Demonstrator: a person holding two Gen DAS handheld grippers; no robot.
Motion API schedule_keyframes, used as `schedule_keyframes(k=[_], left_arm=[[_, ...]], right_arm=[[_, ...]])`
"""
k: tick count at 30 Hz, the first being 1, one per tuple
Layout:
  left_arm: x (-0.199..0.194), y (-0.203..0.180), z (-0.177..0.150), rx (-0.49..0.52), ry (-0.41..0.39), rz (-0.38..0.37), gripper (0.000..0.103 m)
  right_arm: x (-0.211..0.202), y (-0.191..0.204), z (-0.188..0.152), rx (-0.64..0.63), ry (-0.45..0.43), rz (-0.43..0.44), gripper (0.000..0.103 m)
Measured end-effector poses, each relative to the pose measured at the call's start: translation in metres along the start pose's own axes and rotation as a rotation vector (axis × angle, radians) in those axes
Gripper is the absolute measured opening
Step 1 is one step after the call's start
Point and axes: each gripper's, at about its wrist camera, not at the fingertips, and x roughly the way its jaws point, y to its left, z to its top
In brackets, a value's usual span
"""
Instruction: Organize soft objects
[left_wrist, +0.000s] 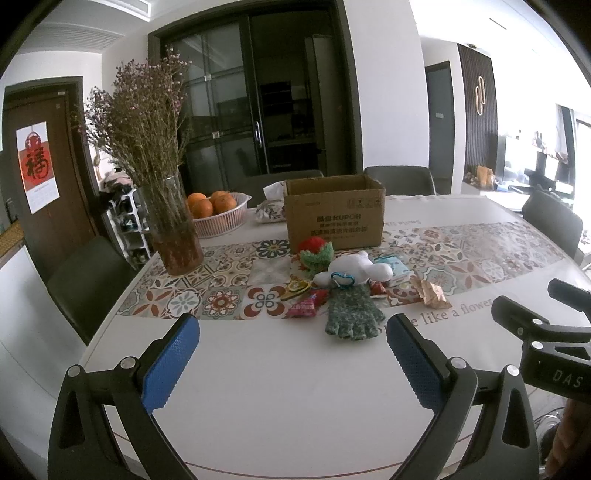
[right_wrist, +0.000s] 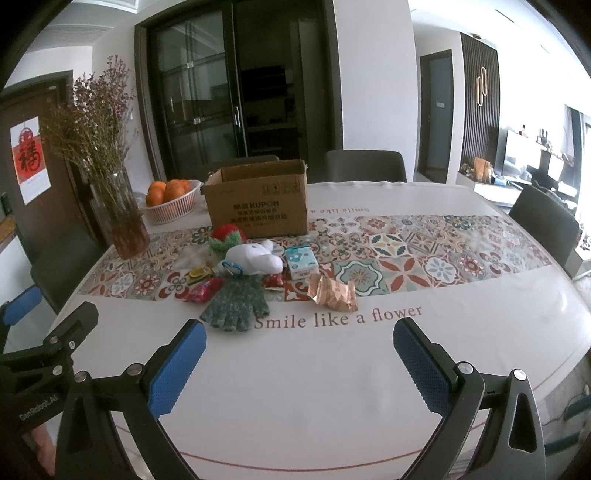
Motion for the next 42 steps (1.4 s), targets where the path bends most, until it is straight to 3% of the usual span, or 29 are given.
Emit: schedule_keyframes(k=[26,42], left_arm=[[-0.001,-0.003,-0.001,0.001,0.007,-0.003,0.103],[0.030,-0.015,0.000,0.021,0.070,-0.028,0.103]], right_arm=[[0.000,-0.001,-0.001,0.001,-0.001,0.001,0.103],[0.028,-0.017,-0.005,0.054,0.043,0.019,0.103]])
